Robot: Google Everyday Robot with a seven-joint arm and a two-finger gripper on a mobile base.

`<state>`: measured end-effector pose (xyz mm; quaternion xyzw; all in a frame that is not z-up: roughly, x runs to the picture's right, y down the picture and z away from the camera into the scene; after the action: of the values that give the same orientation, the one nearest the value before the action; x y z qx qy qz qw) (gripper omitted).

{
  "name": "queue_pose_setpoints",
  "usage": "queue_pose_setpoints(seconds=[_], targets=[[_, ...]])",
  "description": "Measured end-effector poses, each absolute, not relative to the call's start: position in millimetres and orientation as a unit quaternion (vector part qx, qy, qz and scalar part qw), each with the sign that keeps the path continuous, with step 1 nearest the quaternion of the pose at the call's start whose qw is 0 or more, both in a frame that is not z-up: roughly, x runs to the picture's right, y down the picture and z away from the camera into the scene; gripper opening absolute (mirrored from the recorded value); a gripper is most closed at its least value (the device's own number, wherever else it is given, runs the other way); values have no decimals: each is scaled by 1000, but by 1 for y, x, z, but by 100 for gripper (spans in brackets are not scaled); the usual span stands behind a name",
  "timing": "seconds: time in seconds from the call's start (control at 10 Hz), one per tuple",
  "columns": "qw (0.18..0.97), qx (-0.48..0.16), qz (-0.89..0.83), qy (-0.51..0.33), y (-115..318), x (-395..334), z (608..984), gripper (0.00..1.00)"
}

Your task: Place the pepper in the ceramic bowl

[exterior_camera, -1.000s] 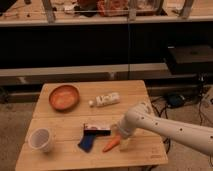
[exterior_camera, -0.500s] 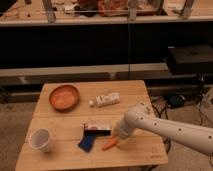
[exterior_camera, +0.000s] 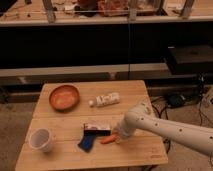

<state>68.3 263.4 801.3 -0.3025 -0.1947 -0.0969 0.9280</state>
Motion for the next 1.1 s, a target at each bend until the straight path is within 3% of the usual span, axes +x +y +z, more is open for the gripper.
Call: queue_pose_setpoints(seconds=[1.1], targets=[[932, -292, -105, -190, 244, 67, 795, 1]])
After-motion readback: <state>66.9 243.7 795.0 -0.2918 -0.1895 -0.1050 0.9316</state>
